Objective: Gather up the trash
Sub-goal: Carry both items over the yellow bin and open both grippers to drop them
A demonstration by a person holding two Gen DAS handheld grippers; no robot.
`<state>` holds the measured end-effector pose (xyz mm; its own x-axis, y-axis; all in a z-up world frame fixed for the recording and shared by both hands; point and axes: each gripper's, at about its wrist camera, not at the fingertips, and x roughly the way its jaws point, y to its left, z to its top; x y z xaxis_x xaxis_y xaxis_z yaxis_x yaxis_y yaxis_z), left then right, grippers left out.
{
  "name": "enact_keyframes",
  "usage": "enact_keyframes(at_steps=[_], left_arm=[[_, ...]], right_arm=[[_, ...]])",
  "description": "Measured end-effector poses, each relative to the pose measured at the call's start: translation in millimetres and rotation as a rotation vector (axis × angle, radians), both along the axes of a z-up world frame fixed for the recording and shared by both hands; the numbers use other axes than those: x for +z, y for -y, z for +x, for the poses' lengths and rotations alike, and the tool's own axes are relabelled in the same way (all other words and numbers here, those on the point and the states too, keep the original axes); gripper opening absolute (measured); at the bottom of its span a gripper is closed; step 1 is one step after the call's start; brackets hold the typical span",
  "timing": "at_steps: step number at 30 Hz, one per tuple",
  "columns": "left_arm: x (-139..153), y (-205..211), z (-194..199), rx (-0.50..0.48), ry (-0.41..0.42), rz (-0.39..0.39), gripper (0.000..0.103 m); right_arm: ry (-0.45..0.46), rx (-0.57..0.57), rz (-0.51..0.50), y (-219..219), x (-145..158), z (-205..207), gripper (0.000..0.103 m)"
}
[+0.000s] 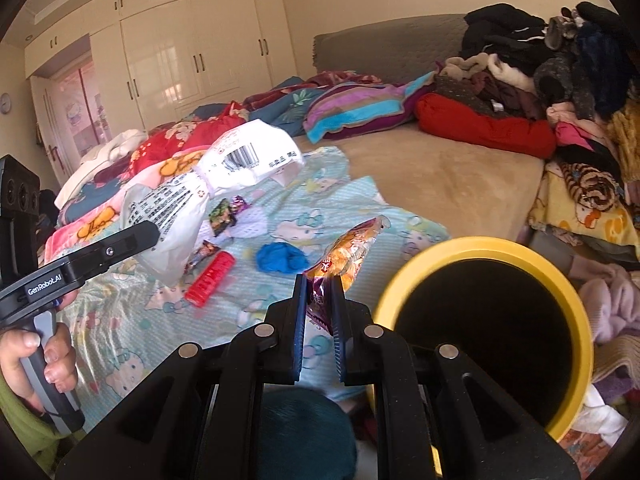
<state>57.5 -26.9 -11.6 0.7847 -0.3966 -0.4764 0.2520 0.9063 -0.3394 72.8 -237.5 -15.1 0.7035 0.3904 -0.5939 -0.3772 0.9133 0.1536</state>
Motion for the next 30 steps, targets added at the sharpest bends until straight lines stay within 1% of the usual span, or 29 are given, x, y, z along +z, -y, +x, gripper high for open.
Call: enact_keyframes(at_steps=[6, 13, 19, 26, 30], left_arm=[[0, 19, 3, -0.039, 0.0, 0.022, 0.023], [-5, 40, 7, -0.079, -0.013, 0.052, 0.023], [-10, 62, 13, -0.114, -0.028, 0.077, 0.023], [-13, 92, 22, -0.155, -0.037, 0.127, 0.023], [-14, 110, 30, -0.177, -0.04, 0.137, 0.023]], right_arm=[[0.001, -0.034, 0.01, 26, 3, 1, 0.012], [0.0, -0.06, 0.002, 44, 2, 0, 0.012], [-0.013, -0.087, -0.008, 62, -6, 2, 0.012], [-0.042, -0.125, 0.0, 82, -16, 6, 0.012], [-0.052, -0.149, 0.003, 93, -21, 8, 0.012]])
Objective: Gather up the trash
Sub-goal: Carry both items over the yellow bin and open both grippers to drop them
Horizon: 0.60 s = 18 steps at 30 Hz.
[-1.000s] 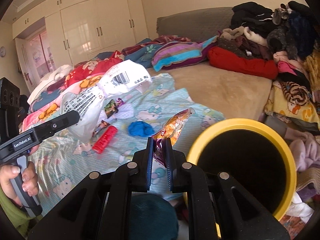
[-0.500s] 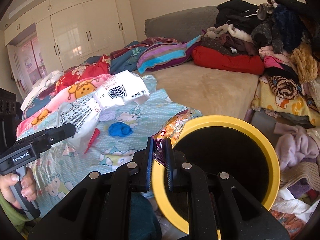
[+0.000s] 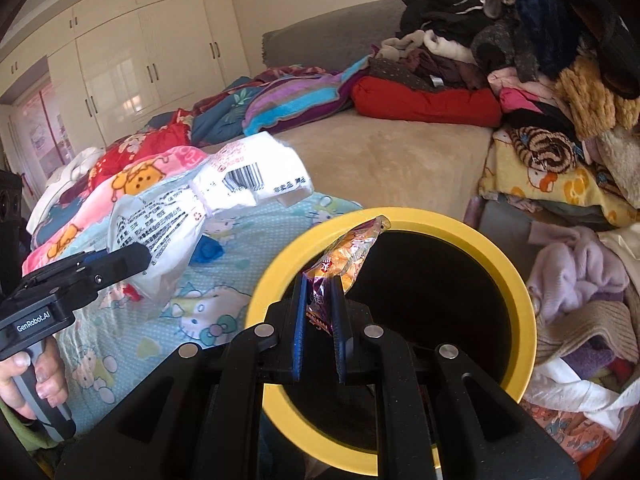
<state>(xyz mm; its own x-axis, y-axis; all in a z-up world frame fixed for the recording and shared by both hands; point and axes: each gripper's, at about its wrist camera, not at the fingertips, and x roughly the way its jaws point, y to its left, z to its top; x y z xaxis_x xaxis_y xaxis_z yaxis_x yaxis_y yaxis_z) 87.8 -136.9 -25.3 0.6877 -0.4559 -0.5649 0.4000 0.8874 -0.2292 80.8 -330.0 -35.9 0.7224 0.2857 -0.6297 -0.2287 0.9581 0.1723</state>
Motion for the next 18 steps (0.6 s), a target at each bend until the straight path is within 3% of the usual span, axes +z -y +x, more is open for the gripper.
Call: enact_keyframes(at_steps=[18], left_arm=[[-25, 57, 31, -0.077, -0.089, 0.061, 0.023]], right_arm=[[-0.057, -0.098, 0.013, 44, -19, 13, 0.012]])
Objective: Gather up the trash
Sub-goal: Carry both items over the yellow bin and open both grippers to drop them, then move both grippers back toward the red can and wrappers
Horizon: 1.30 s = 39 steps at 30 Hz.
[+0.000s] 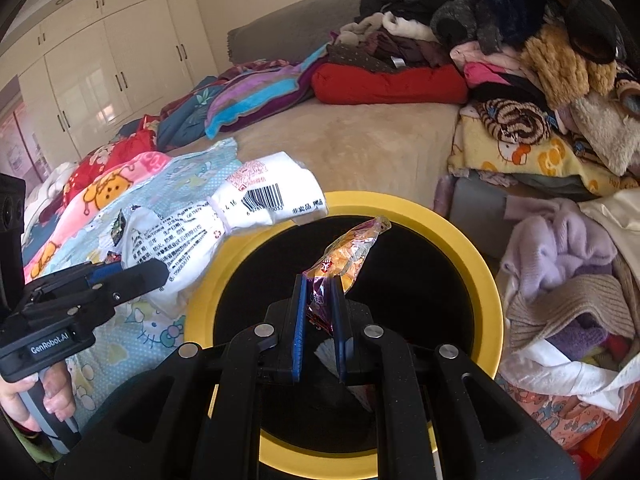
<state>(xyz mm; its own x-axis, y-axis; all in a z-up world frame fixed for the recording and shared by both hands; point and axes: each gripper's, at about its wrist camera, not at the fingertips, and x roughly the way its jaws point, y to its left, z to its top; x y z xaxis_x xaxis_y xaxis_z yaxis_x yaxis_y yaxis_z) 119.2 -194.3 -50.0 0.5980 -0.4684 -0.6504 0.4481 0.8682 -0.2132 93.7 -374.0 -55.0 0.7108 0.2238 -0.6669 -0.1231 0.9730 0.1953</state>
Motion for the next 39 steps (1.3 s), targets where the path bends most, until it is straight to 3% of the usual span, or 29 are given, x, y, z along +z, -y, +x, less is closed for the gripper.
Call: enact_keyframes(at_steps=[13, 15, 17, 19, 23, 25, 26, 33, 39], left_arm=[[-17, 19, 11, -0.035, -0.051, 0.032, 0.03], [-17, 18, 11, -0.038, -0.05, 0.023, 0.031], [-15, 17, 9, -0.038, -0.038, 0.01, 0.036], [-11, 15, 8, -0.029, -0.025, 0.0, 0.054], [0, 4, 3, 0.006, 0.009, -0.037, 0.074], [6, -1, 0, 0.021, 0.029, -0.044, 0.088], [9, -4, -2, 0.029, 0.037, -0.049, 0.09], [19, -27, -12, 0.092, 0.088, -0.057, 0.092], [28, -44, -20, 0.133, 0.127, -0.058, 0.092]], right_arm=[[-0.067, -0.018, 0.002, 12, -19, 7, 0.014], [-0.075, -0.035, 0.001, 15, -21, 8, 0.023], [-0.079, -0.046, 0.009, 19, -22, 9, 0.035], [-0.082, -0.056, 0.011, 21, -23, 8, 0.037], [-0.076, -0.072, 0.003, 20, -22, 6, 0.05], [-0.065, -0.076, 0.0, 19, -20, 5, 0.053], [-0.058, -0.078, -0.004, 18, -19, 4, 0.057], [0.016, -0.085, -0.009, 7, -4, -5, 0.072], [0.059, -0.085, -0.02, -7, 7, -12, 0.078]])
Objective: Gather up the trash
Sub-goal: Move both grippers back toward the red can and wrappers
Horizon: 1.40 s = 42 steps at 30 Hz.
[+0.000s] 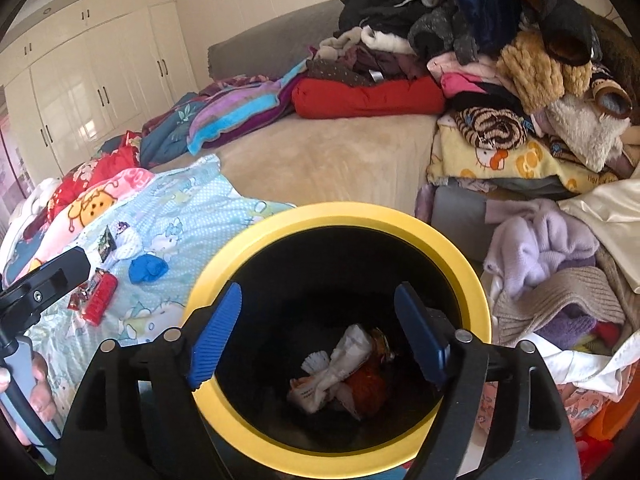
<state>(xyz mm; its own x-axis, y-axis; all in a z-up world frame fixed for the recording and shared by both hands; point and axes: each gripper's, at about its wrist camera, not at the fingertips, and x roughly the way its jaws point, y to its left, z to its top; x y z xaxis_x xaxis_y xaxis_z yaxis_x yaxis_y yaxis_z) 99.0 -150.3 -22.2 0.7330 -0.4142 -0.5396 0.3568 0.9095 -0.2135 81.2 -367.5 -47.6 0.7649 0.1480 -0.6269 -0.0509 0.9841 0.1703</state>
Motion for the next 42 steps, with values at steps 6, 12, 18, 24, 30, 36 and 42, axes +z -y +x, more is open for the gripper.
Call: enact_keyframes(at_steps=[6, 12, 18, 24, 30, 36, 42], left_arm=[[9, -17, -7, 0.044, 0.042, 0.006, 0.092], [10, -37, -10, 0.09, 0.053, 0.0, 0.092], [12, -59, -10, 0.145, 0.065, -0.016, 0.092], [16, -85, -11, 0.206, 0.093, -0.014, 0.092], [17, -107, -10, 0.248, 0.099, -0.015, 0.092], [13, -132, -9, 0.298, 0.092, -0.021, 0.092], [11, -165, 0, 0.348, 0.08, -0.024, 0.092]], right_arm=[[0.019, 0.028, -0.012, -22, 8, -4, 0.079], [0.052, 0.059, -0.041, -46, 14, -10, 0.081], [0.064, 0.097, -0.035, -72, 20, -11, 0.082], [0.079, 0.124, -0.029, -101, 22, -11, 0.083], [0.065, 0.137, 0.022, -125, 19, -3, 0.083], [0.061, 0.18, 0.032, -157, 17, 3, 0.083], [0.048, 0.242, 0.042, -194, 14, 10, 0.083]])
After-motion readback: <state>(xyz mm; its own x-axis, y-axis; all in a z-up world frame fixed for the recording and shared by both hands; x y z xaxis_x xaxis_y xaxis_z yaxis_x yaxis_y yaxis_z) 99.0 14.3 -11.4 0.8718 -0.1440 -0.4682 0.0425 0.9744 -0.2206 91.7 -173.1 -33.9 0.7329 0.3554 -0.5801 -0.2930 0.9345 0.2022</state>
